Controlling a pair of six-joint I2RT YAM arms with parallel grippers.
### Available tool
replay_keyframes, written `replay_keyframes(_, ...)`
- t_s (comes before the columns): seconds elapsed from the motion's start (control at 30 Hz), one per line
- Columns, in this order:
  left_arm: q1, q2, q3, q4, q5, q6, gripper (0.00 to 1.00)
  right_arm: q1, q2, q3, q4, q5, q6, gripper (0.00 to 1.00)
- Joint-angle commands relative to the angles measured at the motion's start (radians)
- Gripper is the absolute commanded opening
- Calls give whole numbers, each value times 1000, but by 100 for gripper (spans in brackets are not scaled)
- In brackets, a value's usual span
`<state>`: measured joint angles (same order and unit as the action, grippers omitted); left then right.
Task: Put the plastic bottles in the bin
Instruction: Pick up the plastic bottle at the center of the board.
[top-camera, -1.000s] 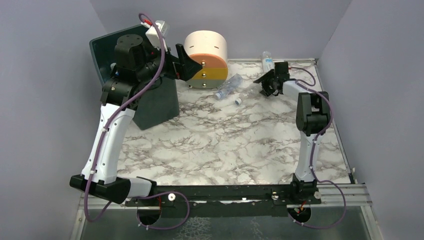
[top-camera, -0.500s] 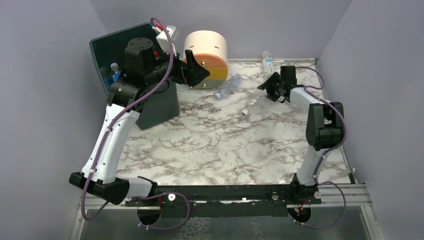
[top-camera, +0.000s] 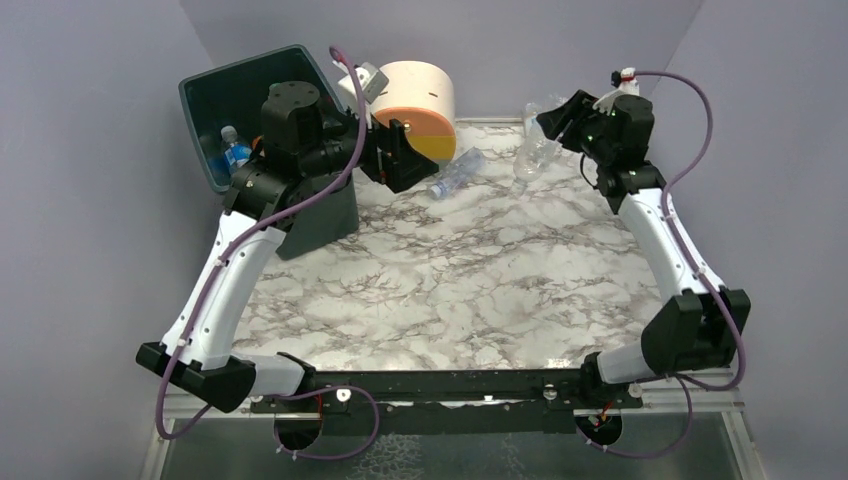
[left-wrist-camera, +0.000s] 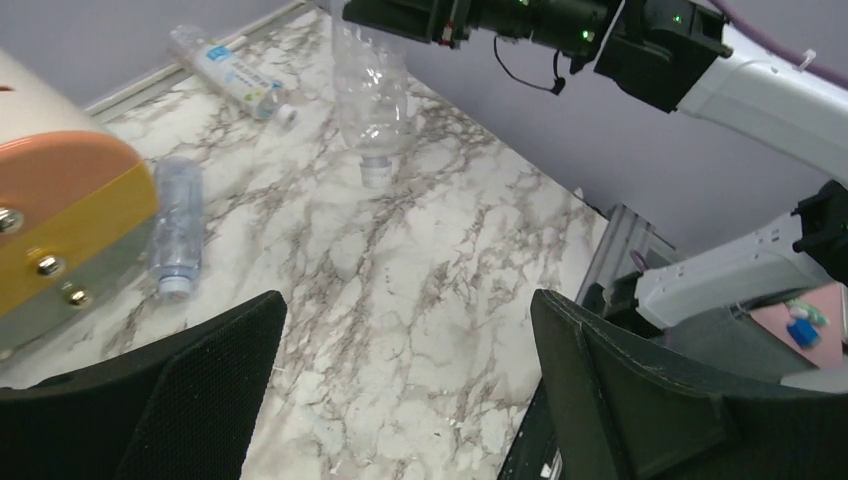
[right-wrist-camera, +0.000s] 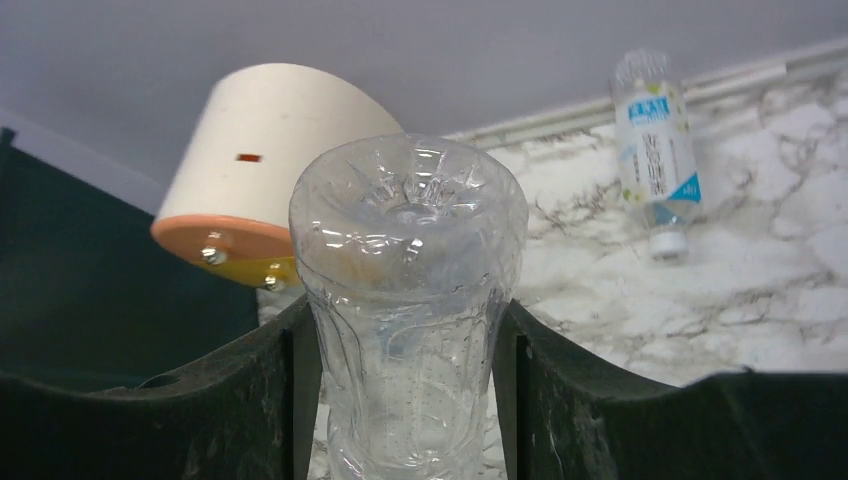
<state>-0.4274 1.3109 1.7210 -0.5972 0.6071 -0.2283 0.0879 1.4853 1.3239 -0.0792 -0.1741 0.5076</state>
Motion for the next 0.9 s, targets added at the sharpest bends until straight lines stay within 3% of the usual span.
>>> replay_keyframes(0.0, -62, -22, -22, 84, 109, 81, 99, 31, -133, 17, 90, -78, -148, 42)
replay_keyframes(0.4, -252, -1, -103, 208, -6, 232, 99, 150, -263, 140, 75, -150, -246, 43)
replay_keyframes(0.87, -300, -7, -223, 503, -25, 201, 99, 262, -299, 245, 22, -266, -255, 45)
